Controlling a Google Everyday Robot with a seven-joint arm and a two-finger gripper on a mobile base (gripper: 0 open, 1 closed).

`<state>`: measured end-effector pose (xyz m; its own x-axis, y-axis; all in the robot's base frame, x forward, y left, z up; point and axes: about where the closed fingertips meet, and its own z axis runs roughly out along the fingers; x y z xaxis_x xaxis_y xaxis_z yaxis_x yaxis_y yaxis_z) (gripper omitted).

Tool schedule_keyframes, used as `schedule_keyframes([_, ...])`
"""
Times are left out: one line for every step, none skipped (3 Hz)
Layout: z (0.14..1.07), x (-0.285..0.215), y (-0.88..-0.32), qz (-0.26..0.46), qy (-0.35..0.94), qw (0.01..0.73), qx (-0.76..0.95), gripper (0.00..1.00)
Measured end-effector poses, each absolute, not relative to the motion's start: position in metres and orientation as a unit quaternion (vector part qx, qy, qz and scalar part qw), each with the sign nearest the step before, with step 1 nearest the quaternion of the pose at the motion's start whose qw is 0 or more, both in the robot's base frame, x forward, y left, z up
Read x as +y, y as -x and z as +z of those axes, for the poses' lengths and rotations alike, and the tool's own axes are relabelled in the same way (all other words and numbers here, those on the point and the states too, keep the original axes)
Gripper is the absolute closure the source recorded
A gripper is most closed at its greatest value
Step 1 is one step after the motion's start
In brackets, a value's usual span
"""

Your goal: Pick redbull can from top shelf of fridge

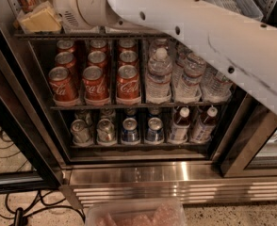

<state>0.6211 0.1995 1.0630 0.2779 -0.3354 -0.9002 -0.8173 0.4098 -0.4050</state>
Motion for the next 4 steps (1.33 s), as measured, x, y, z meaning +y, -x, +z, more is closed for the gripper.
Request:
schedule_keyframes([1.074,0.205,-0.618,0.201,0.510,0.617,0.565,1.00])
schedule_keyframes([1.109,0.212,-0.613,0.204,0.515,0.620,0.555,1.00])
schedule_keyframes([1.112,0.212,-0.606,0.212,0.517,0.622,0.550,1.00])
schedule_keyframes([1.128,0.202,-0.579,0.221,0.516,0.630,0.537,1.00])
